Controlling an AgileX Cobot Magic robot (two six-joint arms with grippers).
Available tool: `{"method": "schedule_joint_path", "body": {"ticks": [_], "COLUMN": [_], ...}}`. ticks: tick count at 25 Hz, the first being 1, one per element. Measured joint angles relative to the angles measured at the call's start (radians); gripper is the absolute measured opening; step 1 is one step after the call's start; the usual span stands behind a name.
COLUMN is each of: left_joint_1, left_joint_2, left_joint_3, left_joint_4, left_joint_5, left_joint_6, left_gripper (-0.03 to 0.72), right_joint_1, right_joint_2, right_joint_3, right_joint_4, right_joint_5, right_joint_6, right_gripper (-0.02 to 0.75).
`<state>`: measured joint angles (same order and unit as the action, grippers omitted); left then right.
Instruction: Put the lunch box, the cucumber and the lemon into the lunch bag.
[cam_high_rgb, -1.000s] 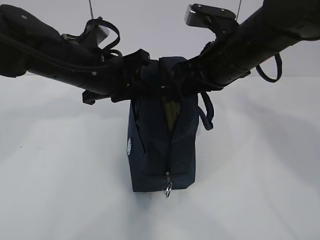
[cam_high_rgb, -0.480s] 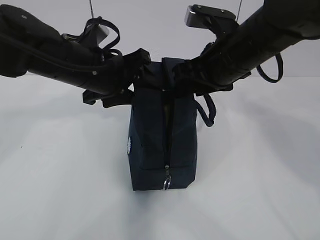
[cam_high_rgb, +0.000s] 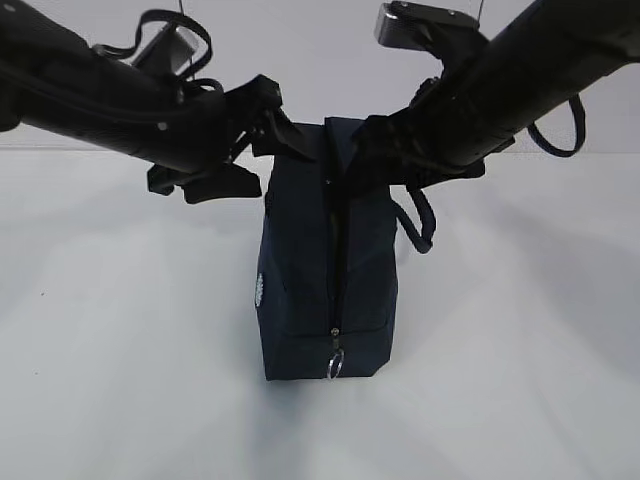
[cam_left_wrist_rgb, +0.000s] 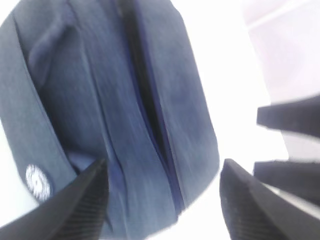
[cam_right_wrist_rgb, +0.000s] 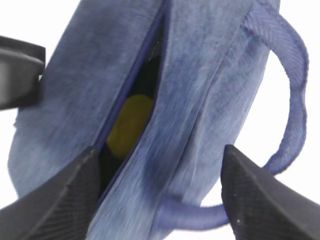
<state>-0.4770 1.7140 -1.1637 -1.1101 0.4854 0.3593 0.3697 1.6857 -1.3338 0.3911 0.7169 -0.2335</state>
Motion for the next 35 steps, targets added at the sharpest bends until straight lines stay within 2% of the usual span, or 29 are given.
{"method": "schedule_joint_path", "body": {"ticks": [7, 12, 16, 25, 35], "left_joint_1": [0.004, 0.004, 0.004, 0.004, 0.004], "left_joint_2": [-0.114, -0.210, -0.332, -0.668, -0.857], "left_joint_3": [0.000, 0.000, 0.042, 0.278, 0.307], "left_joint_4": [0.166, 0.288, 0.348, 0.361, 0.409], "left_joint_5": [0.115, 0.247, 0.284, 0.289, 0.368], "left_joint_6": [-0.046, -0.091, -0.126, -0.139, -0.155], "left_gripper": [0.490, 0.475, 0.454, 0.449, 0.449], "right_joint_1": [0.000, 0.000, 0.000, 0.000, 0.000], "right_joint_2": [-0.099, -0.190, -0.289, -0.627, -0.741], "right_joint_3": [0.000, 0.000, 0.032, 0.281, 0.322], "right_joint_4": [-0.058, -0.081, -0.080, -0.065, -0.058], "right_joint_5": [0.135, 0.248, 0.291, 0.316, 0.444], "right_joint_6": [0.000, 0.002, 0.019, 0.062, 0.123], "right_gripper": [0.580, 0.580, 0.580, 0.580, 0.580]}}
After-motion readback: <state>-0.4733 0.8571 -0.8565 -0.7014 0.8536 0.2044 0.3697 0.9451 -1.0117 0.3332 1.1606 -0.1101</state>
